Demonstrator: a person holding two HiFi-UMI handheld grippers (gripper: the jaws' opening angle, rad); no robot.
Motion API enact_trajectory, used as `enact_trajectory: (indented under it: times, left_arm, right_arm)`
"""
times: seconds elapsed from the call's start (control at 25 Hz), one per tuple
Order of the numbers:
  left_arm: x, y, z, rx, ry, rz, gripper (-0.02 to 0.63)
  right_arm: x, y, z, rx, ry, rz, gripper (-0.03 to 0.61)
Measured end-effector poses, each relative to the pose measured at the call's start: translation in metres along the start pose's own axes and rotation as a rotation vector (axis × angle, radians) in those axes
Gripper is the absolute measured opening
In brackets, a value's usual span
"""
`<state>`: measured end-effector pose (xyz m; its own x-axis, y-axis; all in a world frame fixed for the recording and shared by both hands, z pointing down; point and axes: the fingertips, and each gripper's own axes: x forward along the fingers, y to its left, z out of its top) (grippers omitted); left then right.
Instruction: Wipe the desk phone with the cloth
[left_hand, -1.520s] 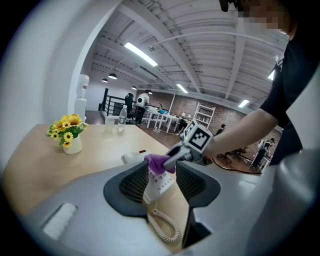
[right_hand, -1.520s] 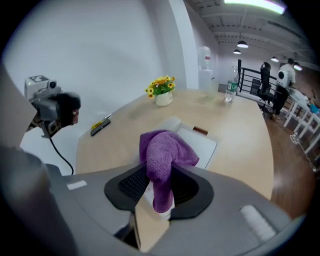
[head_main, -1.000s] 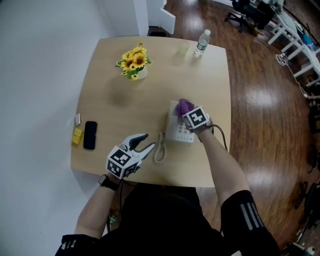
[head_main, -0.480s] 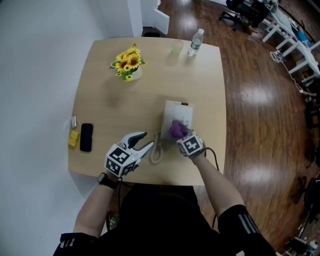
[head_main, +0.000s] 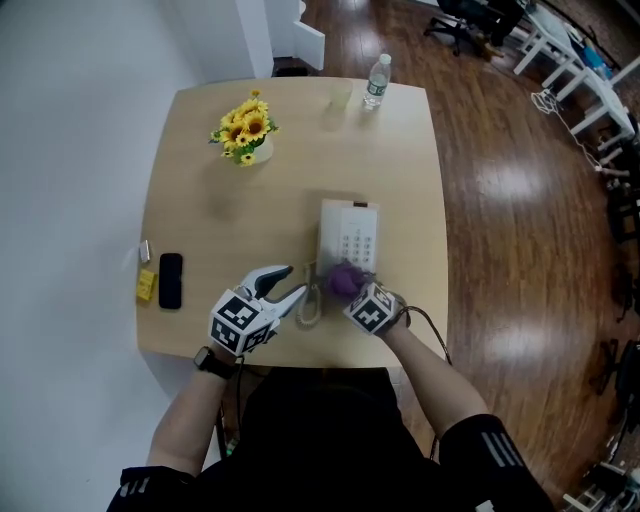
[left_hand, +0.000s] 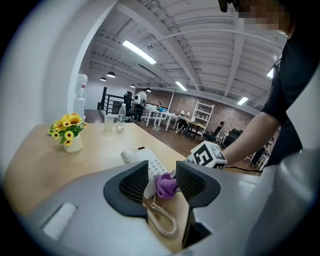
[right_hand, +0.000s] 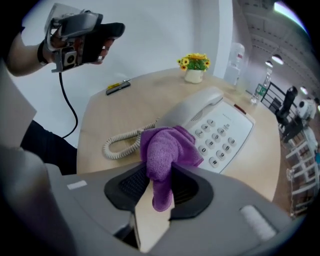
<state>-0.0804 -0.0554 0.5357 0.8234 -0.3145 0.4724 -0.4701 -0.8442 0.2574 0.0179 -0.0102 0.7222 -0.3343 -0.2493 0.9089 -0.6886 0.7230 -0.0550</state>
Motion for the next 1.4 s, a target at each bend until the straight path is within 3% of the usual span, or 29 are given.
enact_trajectory:
  times: [0.2,0.32,1.04,1.16,1.4]
  left_arm:
    - [0.000,-0.005,-0.004,0.006,0.010,-0.002,0.167]
    - [0.003,-0.010,-0.003,0.010,0.014,-0.005,0.167]
    - [0.032,-0.040,0.005,0.026,0.036,-0.051,0.167]
    - [0.033,-0.042,0.010,0.030,0.027,-0.050,0.167]
    - [0.027,-0.038,0.016,0.035,0.011,-0.033,0.167]
  right_arm:
    - [0.002,-0.006,0.008,-0.198,0.033,-0.052,0.129]
    - [0.006,-0.013,0.000,-0.203,0.059,-0.054,0.129]
    - [-0.040,-0.071,-0.079,0.114,0.055,-0.143,0.129]
    - [-0.058,-0.075,-0.088,0.233,-0.014,-0.131,0.129]
    - [-0.117,-0.071,-0.071,0.486,-0.308,-0.035,0.129]
